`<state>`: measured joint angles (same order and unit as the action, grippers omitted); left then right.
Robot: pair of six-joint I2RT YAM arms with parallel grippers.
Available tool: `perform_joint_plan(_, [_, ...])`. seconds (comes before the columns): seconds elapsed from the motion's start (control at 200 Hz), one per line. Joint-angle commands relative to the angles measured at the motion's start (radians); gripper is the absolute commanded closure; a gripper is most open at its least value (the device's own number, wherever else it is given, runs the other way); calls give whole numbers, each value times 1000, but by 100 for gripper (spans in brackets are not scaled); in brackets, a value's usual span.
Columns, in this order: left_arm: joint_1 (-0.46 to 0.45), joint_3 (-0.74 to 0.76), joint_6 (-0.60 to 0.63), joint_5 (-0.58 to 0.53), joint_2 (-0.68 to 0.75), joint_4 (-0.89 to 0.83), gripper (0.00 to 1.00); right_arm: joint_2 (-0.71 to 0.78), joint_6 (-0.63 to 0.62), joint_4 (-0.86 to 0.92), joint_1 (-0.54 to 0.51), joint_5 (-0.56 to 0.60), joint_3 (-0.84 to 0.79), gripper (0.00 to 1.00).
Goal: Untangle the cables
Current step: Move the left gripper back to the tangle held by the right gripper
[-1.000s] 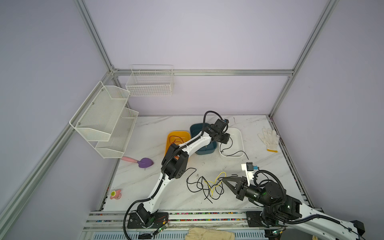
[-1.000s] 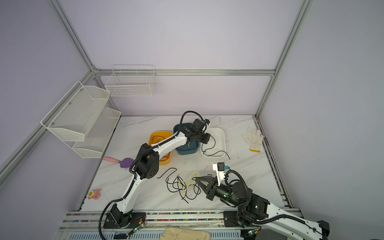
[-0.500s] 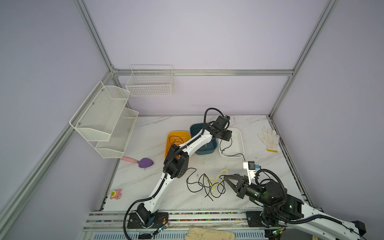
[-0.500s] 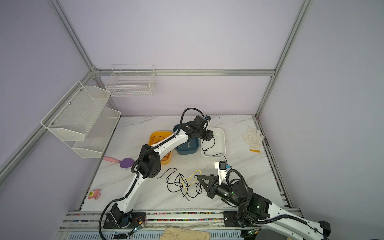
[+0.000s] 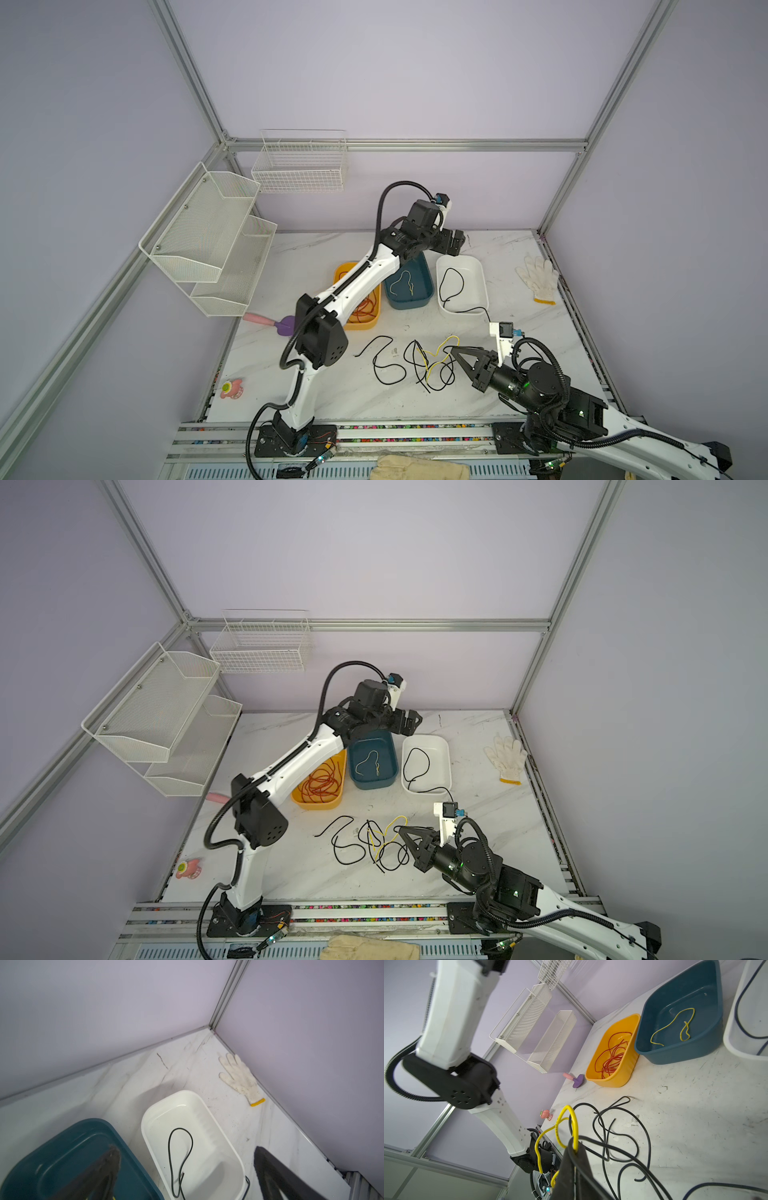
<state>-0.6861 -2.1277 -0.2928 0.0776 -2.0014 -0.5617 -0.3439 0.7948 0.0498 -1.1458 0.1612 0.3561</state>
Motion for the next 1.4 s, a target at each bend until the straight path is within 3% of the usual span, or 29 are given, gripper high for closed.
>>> perform_joint_plan(0.0, [1, 211, -1, 13, 206, 104, 0, -19, 19, 5, -5, 51, 30, 100])
perform_joint_plan(0.405, [-25, 1043, -272, 50, 802, 248, 0, -44, 28, -74, -5, 108, 16, 100])
perform_joint_plan(0.605, [-62, 1423, -402, 89, 1042, 472, 0, -52, 50, -86, -3, 144, 32, 100])
perform_joint_plan(0.75, [-85, 1522, -422, 145, 1072, 534, 0, -85, 58, -118, -3, 138, 55, 100])
perform_joint_plan(0.905, [-92, 1661, -460, 207, 1079, 737, 0, -111, 62, -169, -3, 96, 69, 100])
perform_joint_plan(1.225, [-92, 1751, -469, 250, 1038, 912, 2, -122, 84, -199, -3, 60, 88, 100])
perform_joint_plan(1.395, [-93, 1757, -491, 296, 970, 1033, 14, -170, 86, -292, -3, -10, 76, 100])
